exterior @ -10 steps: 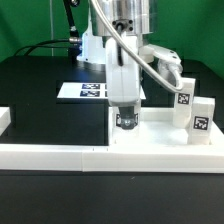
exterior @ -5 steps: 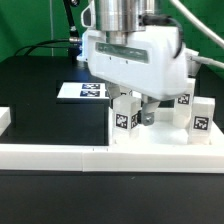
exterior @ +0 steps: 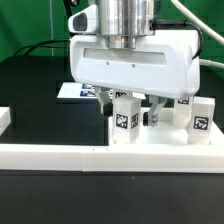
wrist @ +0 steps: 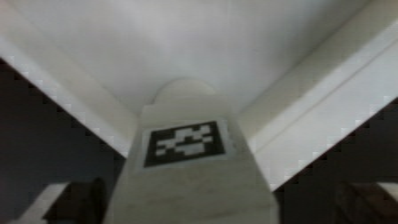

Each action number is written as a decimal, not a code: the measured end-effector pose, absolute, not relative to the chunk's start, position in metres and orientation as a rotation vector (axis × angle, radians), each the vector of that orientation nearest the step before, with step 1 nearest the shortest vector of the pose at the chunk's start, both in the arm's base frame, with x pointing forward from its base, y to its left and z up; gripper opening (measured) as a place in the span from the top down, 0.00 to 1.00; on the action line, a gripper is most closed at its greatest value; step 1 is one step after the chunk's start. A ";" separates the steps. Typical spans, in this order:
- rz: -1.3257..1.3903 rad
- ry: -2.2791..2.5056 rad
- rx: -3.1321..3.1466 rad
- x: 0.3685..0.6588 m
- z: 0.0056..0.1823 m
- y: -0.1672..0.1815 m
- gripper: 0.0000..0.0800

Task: Assemble square table

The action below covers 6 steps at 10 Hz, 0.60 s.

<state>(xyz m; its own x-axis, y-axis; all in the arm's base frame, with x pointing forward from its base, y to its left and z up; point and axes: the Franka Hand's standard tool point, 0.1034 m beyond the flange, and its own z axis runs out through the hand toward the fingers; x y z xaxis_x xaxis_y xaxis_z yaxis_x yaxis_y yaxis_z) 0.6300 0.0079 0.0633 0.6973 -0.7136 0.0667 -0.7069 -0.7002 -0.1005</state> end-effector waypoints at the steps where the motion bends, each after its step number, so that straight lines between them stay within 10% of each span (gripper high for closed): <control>1: -0.153 1.227 -2.813 0.630 0.063 0.008 0.40; 2: -0.135 1.353 -2.759 0.627 0.061 0.004 0.61; 6: -0.087 1.963 -2.355 0.626 0.061 0.001 0.64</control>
Offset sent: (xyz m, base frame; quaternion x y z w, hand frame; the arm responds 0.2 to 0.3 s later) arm 0.0000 0.0000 0.0000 0.0000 0.0000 0.1938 0.9810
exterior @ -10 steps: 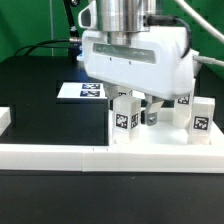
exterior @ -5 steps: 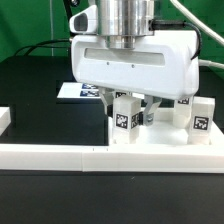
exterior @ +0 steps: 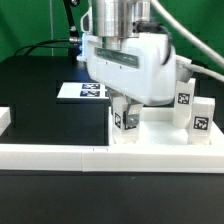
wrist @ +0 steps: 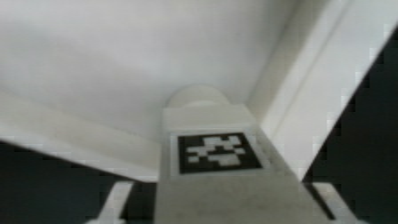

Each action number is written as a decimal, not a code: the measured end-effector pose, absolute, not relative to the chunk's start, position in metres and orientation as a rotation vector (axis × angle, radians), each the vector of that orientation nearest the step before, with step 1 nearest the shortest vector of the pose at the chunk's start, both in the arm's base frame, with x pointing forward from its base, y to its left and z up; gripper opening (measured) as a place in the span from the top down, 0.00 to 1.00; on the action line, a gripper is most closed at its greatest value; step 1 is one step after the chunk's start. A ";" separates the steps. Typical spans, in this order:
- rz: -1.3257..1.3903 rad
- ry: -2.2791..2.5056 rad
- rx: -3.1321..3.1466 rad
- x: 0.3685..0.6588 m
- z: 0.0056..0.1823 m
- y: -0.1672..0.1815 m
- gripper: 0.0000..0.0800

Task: Assemble square table

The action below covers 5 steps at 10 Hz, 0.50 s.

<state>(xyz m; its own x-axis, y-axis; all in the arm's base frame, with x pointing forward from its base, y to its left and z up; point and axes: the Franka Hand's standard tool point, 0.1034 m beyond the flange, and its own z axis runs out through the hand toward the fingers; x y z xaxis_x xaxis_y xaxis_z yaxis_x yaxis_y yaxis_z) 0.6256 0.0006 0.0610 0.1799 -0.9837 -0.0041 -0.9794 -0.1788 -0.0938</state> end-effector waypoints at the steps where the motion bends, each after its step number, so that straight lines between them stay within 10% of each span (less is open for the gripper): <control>1: -0.056 2.194 -2.122 0.625 0.061 0.001 0.64; 5: -0.028 2.420 -1.842 0.624 0.060 0.003 0.64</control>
Offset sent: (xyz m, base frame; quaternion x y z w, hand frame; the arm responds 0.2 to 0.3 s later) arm 0.0000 0.0000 0.0000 0.0000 0.0000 0.1938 0.9810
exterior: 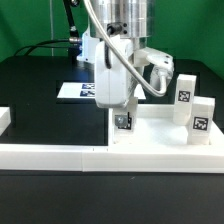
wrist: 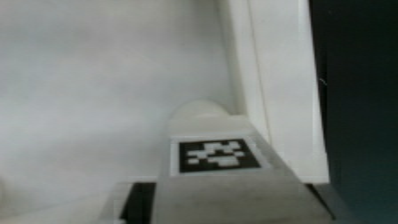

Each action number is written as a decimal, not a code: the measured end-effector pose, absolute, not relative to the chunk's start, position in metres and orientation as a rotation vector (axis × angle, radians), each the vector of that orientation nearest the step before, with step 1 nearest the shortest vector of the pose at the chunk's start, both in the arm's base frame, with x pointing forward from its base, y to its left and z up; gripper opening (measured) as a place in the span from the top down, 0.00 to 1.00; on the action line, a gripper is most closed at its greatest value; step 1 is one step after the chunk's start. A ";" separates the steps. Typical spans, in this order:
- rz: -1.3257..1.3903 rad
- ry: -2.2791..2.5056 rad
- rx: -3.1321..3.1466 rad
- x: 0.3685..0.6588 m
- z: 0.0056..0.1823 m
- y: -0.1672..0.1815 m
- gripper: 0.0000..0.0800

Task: Assemble square table

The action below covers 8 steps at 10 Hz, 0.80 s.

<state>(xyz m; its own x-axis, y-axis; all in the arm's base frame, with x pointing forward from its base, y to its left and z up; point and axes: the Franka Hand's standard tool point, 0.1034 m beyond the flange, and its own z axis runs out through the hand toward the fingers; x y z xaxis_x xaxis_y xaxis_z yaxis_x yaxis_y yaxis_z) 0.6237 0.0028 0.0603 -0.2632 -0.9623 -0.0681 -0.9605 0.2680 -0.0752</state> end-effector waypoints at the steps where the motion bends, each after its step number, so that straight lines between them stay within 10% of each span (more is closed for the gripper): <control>1: -0.024 2.473 -1.770 0.624 0.060 0.003 0.64; 8: -0.031 2.753 -1.329 0.618 0.059 0.001 0.61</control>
Offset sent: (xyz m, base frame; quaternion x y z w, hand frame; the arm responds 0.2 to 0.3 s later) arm 0.0055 -0.0106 -0.0061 0.0155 0.0066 0.3475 0.9375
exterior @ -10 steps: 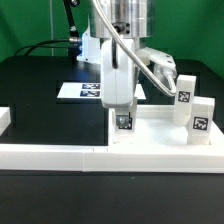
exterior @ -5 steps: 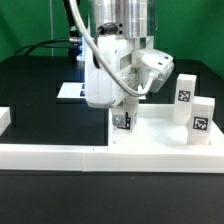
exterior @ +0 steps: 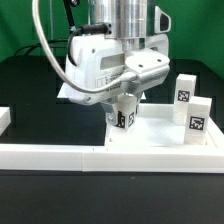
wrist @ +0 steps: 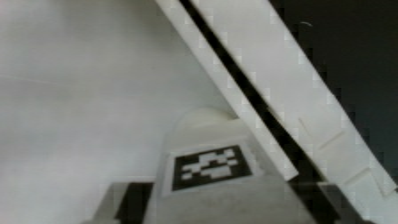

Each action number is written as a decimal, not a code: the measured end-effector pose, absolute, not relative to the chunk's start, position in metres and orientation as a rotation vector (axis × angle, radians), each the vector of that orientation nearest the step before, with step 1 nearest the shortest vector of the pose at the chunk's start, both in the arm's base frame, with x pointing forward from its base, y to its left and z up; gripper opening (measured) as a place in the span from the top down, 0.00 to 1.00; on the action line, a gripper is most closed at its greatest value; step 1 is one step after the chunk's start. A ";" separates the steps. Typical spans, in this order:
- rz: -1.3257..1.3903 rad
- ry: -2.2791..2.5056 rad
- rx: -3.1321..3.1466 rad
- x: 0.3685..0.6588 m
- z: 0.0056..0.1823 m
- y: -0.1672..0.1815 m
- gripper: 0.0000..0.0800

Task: Assemble square table

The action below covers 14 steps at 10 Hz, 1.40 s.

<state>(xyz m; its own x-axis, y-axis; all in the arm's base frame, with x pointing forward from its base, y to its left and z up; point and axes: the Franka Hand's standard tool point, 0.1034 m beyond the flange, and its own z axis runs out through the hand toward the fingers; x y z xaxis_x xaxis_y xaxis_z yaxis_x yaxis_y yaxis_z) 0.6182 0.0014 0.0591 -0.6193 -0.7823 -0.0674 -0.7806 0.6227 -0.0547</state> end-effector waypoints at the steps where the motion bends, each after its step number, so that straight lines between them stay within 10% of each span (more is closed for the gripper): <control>1: -0.039 2.750 -1.344 0.618 0.059 0.002 0.61; 4: -0.056 2.692 -1.443 0.618 0.059 0.002 0.53; 5: -0.091 2.583 -1.601 0.615 0.059 0.008 0.32; 7: -0.077 2.432 -1.837 0.610 0.064 0.025 0.22; 14: -0.085 2.342 -1.971 0.606 0.062 0.028 0.19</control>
Offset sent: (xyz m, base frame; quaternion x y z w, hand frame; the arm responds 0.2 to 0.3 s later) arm 0.0000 0.0000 0.0000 0.0000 0.0000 0.0000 1.0000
